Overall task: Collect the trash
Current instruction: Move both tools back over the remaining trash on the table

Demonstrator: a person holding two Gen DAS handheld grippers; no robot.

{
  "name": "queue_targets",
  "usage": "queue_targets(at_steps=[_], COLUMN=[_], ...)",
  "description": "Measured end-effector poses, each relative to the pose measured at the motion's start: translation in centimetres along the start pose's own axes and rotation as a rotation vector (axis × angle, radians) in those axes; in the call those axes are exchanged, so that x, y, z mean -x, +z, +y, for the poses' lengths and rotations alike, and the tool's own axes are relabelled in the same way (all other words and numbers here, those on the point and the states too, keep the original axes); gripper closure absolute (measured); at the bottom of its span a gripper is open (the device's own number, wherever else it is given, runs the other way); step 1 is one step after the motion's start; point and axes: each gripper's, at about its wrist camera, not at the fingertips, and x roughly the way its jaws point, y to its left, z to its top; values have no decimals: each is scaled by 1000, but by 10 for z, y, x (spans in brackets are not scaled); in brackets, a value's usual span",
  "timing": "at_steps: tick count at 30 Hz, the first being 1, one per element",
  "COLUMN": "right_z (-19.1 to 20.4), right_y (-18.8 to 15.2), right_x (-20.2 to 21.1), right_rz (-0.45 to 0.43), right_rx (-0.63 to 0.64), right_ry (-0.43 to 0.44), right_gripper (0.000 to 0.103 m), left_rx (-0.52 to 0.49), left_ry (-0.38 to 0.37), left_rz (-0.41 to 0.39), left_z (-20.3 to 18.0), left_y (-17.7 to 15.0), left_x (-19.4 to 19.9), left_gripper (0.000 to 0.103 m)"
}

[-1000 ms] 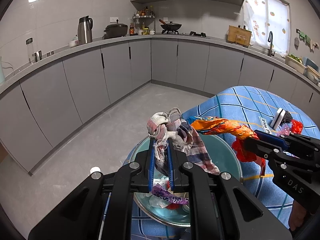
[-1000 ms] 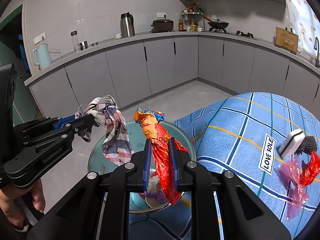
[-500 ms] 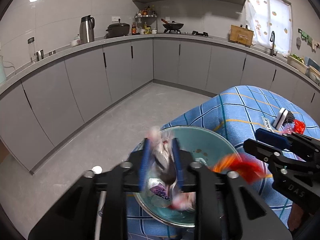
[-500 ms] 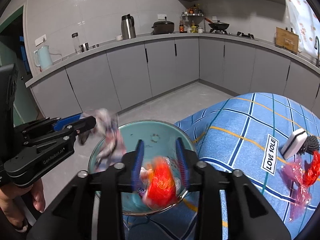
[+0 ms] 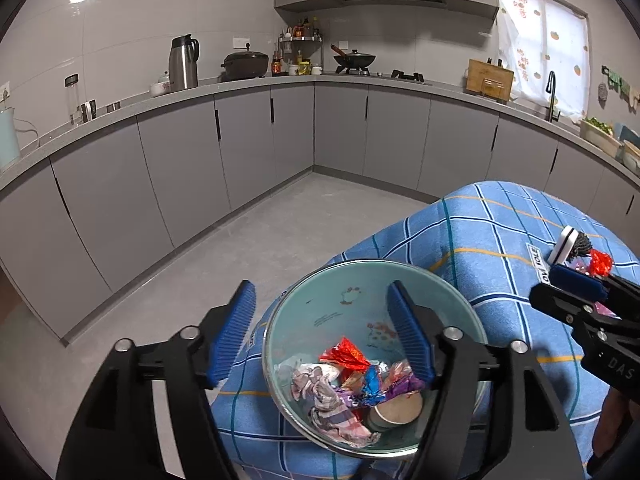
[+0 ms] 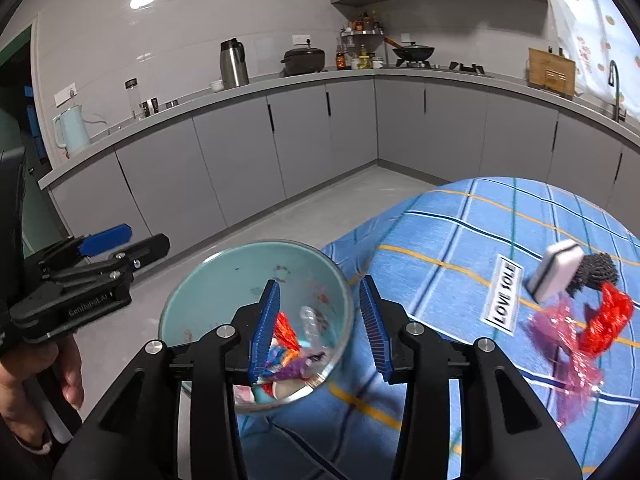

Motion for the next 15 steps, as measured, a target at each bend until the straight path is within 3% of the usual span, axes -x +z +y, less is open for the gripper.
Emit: queue_targets(at_steps=[15], right_z=[-84], right_y=[-36], right_x=[63], right_rz=[-20], right_rx=[-130], right_ry=[-176], right_gripper=[52], left_rx=[-115], left_ry=[-124], left_rz=[6], left_z=[-75], left_y=[-3], left_x=[-4], left_gripper=[23])
